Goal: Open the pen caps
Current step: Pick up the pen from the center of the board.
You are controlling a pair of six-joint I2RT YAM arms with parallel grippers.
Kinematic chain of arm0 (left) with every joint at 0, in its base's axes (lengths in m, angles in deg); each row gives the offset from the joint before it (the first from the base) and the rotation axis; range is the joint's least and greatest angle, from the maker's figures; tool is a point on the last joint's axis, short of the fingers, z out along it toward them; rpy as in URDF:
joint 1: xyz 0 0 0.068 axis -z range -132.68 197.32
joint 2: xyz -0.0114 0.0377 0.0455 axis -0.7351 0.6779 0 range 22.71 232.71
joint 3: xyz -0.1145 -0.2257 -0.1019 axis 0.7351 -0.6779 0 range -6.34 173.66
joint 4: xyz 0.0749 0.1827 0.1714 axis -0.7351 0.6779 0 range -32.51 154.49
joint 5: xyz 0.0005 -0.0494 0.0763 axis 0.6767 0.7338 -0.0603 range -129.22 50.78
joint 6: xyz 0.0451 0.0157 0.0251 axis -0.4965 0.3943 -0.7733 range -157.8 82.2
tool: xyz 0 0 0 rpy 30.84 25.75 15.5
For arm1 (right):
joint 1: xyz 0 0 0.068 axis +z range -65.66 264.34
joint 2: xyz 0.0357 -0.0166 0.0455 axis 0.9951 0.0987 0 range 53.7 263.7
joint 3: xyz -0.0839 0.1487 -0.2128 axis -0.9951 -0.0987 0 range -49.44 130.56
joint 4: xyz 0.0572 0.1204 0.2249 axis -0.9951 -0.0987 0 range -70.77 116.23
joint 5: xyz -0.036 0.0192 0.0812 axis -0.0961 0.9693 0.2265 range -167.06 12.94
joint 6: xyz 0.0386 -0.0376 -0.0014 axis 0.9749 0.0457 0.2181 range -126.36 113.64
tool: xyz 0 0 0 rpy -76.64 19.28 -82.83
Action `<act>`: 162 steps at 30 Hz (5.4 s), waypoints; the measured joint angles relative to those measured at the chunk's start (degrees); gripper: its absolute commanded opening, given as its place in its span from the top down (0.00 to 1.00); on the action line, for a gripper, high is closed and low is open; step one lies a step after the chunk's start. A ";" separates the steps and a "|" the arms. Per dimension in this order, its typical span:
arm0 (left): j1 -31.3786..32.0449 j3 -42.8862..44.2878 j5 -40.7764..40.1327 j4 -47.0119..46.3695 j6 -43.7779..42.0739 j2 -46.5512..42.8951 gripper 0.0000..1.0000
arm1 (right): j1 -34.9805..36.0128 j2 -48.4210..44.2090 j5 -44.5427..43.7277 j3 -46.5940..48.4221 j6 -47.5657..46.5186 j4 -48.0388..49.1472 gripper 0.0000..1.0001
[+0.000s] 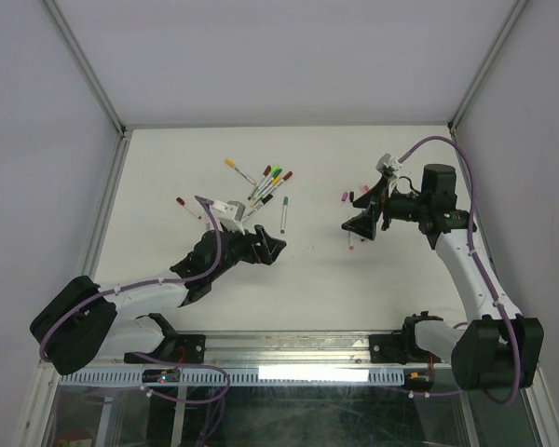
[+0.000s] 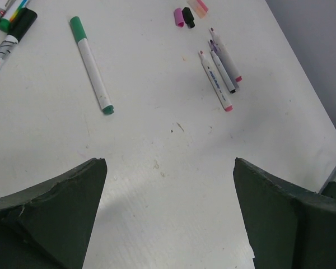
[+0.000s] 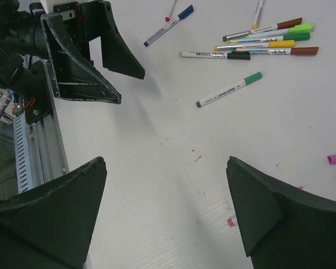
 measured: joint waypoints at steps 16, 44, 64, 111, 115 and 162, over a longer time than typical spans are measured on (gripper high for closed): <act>2.23 11.67 -6.16 17.49 1.03 6.62 0.02 | -0.04 0.00 0.00 0.00 -0.26 0.04 0.10; 6.08 21.27 -15.30 33.03 -1.90 15.76 0.02 | -0.07 0.00 0.00 0.00 -0.50 0.04 0.10; 7.72 29.16 -19.82 38.97 -1.95 22.58 0.05 | -0.07 0.00 0.04 0.00 -0.70 0.02 0.10; 0.74 60.89 -15.91 53.51 -10.12 49.03 0.72 | -0.07 0.00 0.61 0.00 -0.68 0.02 0.10; 0.70 61.18 -15.08 53.68 -10.62 49.18 0.89 | -0.07 0.00 1.14 -0.20 -0.35 0.35 0.10; 6.16 24.22 6.60 -0.35 16.41 33.20 1.00 | 12.28 31.01 -17.81 -18.25 58.18 53.18 0.31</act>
